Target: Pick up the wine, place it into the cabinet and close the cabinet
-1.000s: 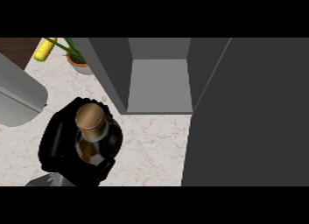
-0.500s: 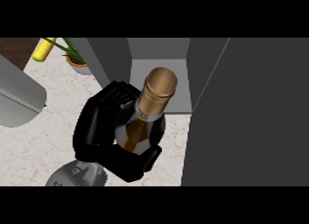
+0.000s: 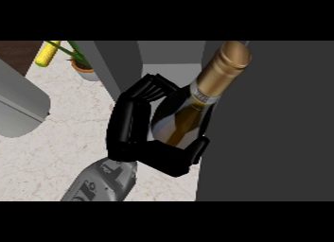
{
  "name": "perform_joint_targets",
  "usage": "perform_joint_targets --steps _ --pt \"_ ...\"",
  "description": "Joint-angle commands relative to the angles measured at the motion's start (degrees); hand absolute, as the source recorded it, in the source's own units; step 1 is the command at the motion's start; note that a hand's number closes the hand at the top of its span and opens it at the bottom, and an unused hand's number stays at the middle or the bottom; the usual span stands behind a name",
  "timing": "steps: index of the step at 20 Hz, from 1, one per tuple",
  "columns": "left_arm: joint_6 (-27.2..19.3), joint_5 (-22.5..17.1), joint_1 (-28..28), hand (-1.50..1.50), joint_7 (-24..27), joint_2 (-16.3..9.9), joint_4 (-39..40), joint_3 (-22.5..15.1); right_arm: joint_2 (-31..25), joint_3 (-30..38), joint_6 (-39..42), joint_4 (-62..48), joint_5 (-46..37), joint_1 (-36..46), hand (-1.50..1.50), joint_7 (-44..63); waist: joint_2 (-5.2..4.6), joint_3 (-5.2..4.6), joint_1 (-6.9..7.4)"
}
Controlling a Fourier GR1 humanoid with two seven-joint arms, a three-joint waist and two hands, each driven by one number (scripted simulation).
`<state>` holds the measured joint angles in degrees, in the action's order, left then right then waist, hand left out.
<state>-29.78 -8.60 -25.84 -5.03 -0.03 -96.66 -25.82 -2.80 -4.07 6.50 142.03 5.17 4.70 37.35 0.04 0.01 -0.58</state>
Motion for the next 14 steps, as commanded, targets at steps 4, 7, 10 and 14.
perform_joint_targets --steps 4,7,10,14 --pt "-5.66 -0.16 -6.22 1.50 2.09 0.03 6.87 -0.82 -0.77 2.51 -0.25 6.31 5.27 -1.44 -1.50 3.02 -0.02 0.00 -0.08" --pt "-3.12 1.63 -5.08 1.50 2.65 0.03 6.57 0.48 0.73 -0.43 -0.57 6.65 2.42 -2.66 -1.50 1.76 0.03 -0.02 0.19" --pt "-4.73 -2.39 -5.66 1.50 5.48 0.03 9.87 0.06 1.05 -2.66 -1.57 4.68 -0.36 0.13 -1.50 2.93 -0.04 -0.04 0.15" --pt "-7.39 -5.98 -5.56 1.50 7.73 0.03 10.29 -0.96 -0.91 2.26 0.54 5.69 4.58 -1.57 -1.50 2.12 -0.02 -0.02 0.01"
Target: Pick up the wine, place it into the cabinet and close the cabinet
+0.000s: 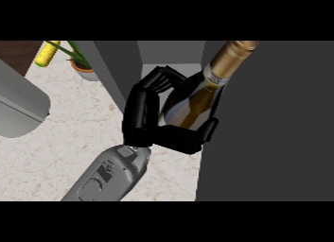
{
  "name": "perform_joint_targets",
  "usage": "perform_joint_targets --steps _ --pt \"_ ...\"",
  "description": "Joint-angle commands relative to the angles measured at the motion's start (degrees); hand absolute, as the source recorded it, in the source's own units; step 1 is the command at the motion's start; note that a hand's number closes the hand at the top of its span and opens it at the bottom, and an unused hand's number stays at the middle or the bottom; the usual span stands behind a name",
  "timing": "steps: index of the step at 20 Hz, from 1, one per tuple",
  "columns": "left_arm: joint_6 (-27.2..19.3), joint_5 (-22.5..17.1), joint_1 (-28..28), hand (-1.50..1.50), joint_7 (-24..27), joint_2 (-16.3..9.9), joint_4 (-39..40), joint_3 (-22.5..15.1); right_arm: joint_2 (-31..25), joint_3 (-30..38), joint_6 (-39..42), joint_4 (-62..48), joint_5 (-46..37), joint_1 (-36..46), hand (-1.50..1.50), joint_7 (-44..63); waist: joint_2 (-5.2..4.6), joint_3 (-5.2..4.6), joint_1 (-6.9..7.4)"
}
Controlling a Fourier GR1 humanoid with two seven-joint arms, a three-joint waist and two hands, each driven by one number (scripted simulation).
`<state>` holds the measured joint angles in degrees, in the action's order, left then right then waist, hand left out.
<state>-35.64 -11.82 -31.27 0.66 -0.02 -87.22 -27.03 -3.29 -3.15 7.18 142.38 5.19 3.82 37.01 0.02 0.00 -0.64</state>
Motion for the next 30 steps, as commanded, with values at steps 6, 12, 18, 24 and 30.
perform_joint_targets --steps 6,12,18,24,30 --pt "-0.77 -8.21 -0.64 1.50 10.11 0.01 8.45 0.20 0.90 -2.53 -1.29 7.90 1.65 -0.60 -1.50 3.89 -0.01 -0.02 -0.18" --pt "1.79 -4.93 -0.90 1.50 14.21 0.00 16.90 0.93 -0.72 0.89 -0.87 4.30 3.59 2.67 -1.50 4.15 -0.05 -0.01 0.10" --pt "-2.53 -5.76 -1.62 1.50 17.06 0.01 18.78 -1.02 0.00 -0.06 0.85 4.60 3.51 -1.98 -1.50 0.71 0.00 0.00 0.06" --pt "-0.66 -7.64 -0.56 1.50 24.55 0.01 24.15 1.79 1.50 -2.32 -1.54 5.24 0.47 0.08 -1.50 2.63 -0.05 -0.03 -0.05" --pt "1.68 -6.51 -5.01 1.50 20.14 -0.05 25.04 7.97 0.11 -0.26 -0.28 4.02 2.78 1.24 -1.50 3.02 0.02 -0.01 0.30"
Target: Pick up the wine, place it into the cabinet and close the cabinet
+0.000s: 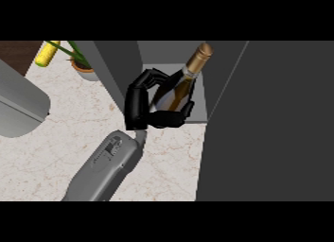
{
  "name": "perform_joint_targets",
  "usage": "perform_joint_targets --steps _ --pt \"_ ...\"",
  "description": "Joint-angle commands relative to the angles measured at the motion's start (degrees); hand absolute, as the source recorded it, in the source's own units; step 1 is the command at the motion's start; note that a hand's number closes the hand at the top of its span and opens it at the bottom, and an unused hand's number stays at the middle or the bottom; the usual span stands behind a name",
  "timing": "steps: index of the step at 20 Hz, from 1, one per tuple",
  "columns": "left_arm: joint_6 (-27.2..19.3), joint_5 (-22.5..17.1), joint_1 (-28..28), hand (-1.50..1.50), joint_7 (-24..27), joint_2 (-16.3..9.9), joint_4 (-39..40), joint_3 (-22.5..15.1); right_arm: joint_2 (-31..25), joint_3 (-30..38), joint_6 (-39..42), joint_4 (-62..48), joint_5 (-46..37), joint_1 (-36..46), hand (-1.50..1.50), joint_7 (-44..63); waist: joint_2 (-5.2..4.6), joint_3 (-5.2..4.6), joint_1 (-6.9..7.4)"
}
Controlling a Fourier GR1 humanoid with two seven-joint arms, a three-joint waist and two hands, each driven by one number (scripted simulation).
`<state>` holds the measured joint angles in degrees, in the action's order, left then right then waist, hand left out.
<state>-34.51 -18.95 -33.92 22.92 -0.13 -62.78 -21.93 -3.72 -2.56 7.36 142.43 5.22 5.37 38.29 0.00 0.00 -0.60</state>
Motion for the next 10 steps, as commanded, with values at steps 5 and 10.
perform_joint_targets --steps 5,10 --pt "5.17 -2.55 -5.61 1.50 2.27 0.13 9.71 5.26 0.60 0.74 0.74 3.34 4.40 -2.35 -1.50 -1.48 -0.07 0.01 -0.11" --pt "5.99 -4.75 -6.86 1.50 2.02 0.13 12.26 5.63 0.09 3.14 0.19 2.63 6.57 -0.70 -1.50 -0.14 -0.07 0.01 -0.10"
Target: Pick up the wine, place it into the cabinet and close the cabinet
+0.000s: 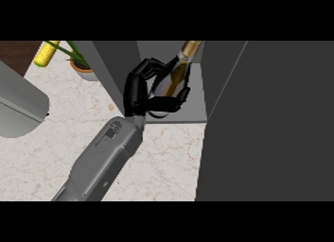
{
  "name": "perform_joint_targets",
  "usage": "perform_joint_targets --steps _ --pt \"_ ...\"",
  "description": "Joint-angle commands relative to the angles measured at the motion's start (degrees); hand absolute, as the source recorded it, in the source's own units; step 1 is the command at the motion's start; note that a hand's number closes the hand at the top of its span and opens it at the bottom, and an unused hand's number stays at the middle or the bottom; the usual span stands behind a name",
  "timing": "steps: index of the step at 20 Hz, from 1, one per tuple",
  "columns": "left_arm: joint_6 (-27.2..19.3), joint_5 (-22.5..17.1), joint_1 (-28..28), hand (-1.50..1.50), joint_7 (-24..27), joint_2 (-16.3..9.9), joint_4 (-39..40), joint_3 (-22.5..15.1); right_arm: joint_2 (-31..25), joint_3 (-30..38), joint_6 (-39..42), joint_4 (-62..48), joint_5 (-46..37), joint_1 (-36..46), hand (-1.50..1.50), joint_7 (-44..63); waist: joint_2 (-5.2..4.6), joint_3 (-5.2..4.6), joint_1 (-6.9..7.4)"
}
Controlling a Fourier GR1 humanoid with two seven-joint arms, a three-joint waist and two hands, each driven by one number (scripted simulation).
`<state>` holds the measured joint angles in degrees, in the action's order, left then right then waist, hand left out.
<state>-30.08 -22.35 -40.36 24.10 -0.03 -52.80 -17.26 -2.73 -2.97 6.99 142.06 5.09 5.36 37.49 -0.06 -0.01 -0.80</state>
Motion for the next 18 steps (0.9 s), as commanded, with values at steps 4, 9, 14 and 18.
perform_joint_targets --steps 4,9,14,18 --pt "4.06 -2.18 -6.26 1.50 1.88 0.03 11.78 3.56 -0.43 2.06 2.18 4.17 6.91 -3.80 -1.50 -0.16 -0.15 0.02 -0.49" --pt "4.04 -1.95 -13.37 1.50 2.66 -0.24 19.25 8.78 1.04 -0.10 1.34 7.95 6.08 -4.91 -1.50 1.61 -0.24 0.00 -1.15" --pt "3.82 -0.40 -12.99 1.50 11.80 0.00 24.06 8.37 1.07 0.70 1.69 4.74 4.95 -4.46 -1.50 -0.48 -0.26 0.01 -0.80" --pt "2.61 -1.50 -20.62 1.50 10.30 -0.36 28.55 11.08 1.50 -0.65 -0.05 2.55 3.62 0.88 -1.50 1.69 -0.40 -0.03 -0.89"
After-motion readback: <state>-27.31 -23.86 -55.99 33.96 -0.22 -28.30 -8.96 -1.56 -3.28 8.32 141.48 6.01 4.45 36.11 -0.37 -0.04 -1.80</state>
